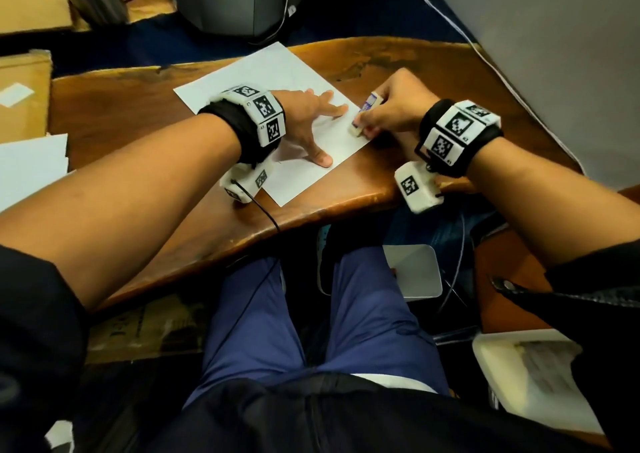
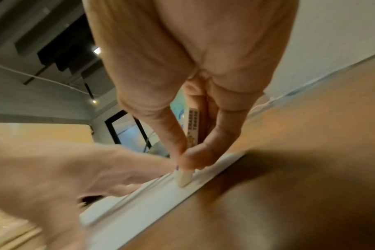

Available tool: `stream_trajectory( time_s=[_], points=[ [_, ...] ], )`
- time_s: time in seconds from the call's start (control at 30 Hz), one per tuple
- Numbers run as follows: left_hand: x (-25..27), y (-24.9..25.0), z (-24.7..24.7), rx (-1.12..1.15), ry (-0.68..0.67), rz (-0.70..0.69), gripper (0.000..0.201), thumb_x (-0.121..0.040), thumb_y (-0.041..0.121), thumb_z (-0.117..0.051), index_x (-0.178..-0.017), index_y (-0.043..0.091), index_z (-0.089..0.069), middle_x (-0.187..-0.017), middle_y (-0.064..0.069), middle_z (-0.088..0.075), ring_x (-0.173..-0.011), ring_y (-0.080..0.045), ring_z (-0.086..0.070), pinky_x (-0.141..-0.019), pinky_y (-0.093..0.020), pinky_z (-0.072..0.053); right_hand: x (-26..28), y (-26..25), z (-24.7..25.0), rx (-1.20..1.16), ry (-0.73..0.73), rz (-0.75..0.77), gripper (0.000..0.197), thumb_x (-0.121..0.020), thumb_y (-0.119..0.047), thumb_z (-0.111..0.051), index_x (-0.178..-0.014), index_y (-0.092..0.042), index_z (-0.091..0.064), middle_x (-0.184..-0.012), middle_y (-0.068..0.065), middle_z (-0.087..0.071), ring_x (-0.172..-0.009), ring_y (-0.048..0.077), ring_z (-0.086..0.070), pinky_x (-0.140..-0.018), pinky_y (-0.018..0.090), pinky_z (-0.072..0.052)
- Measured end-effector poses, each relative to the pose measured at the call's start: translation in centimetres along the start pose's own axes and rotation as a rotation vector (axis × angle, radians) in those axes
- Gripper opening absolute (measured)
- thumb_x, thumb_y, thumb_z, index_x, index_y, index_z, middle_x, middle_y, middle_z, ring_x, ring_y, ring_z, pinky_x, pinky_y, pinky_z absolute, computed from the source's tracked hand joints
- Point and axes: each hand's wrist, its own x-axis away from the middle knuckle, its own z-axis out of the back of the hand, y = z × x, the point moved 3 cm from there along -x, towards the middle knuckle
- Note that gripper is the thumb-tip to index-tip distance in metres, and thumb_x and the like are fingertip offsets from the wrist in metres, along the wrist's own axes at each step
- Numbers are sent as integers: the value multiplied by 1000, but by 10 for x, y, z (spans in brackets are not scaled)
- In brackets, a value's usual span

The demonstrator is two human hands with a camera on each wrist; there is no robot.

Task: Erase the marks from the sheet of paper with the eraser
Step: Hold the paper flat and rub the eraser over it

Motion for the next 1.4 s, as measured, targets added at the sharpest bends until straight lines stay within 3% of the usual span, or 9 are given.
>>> stream_trajectory(
  time_s=[0.1,0.3,0.5,0.67,0.87,1.03,1.13,1.23,1.4],
  points=[
    [-2,0,0,-12,4,-9,114,-67,65,-73,-154,42,-5,-164,7,8,-151,-24,2,-120,-48,-5,-3,2,19,86,123,-22,31,-77,-20,-84,-102,-7,-72,-92,7,-73,-75,12,-70,-61,20,-52],
    [-1,1,0,-8,-1,-6,111,-70,63,-73,-155,41,-6,-164,6,8,-151,-24,0,-119,-48,-6,5,-6,-9,58,-73,44,24,-82,-20,-79,-102,-7,-74,-93,6,-74,-75,9,-71,-59,18,-52],
    [-4,1,-1,-27,-2,-13,113,-68,67,-72,-155,41,-4,-164,6,8,-151,-25,2,-120,-50,-6,-9,0,17,108,136,10,33,-77,-21,-84,-104,-9,-71,-99,5,-71,-84,14,-69,-63,21,-51],
    [-4,2,-3,-22,-5,-10,111,-69,66,-71,-155,41,-5,-164,6,9,-151,-25,2,-119,-49,-6,0,-3,-9,20,-61,58,24,-81,-21,-81,-97,-4,-74,-87,9,-75,-73,14,-74,-64,22,-58],
    [-4,0,-2,-31,3,-18,113,-69,67,-70,-154,42,-2,-164,6,9,-151,-24,4,-119,-50,-5,-21,5,21,161,174,28,35,-77,-28,-83,-106,-10,-71,-99,3,-70,-84,14,-69,-58,19,-49],
    [-3,1,-3,-38,-13,-16,112,-70,68,-69,-154,41,-1,-164,5,11,-151,-25,4,-120,-51,-7,-13,0,-7,55,-29,98,25,-81,-22,-80,-99,-5,-73,-91,8,-75,-75,13,-74,-67,25,-60],
    [-4,-1,-3,-47,-16,-16,113,-70,69,-68,-154,41,2,-164,6,12,-151,-25,5,-120,-52,-8,-25,7,12,106,88,50,28,-82,-24,-80,-101,-7,-71,-92,7,-72,-72,12,-71,-58,20,-55],
    [-5,0,-3,-55,-27,-16,113,-70,69,-68,-154,41,3,-163,6,13,-151,-24,7,-120,-54,-8,-28,6,23,154,172,64,31,-79,-27,-81,-102,-9,-72,-98,7,-72,-82,15,-71,-63,21,-54],
    [-4,0,-2,-53,-34,-2,112,-70,68,-69,-154,42,2,-163,6,13,-151,-24,5,-119,-55,-10,-17,0,-5,82,-16,118,23,-82,-22,-80,-96,-5,-73,-85,7,-74,-70,11,-73,-58,19,-57]
  ],
)
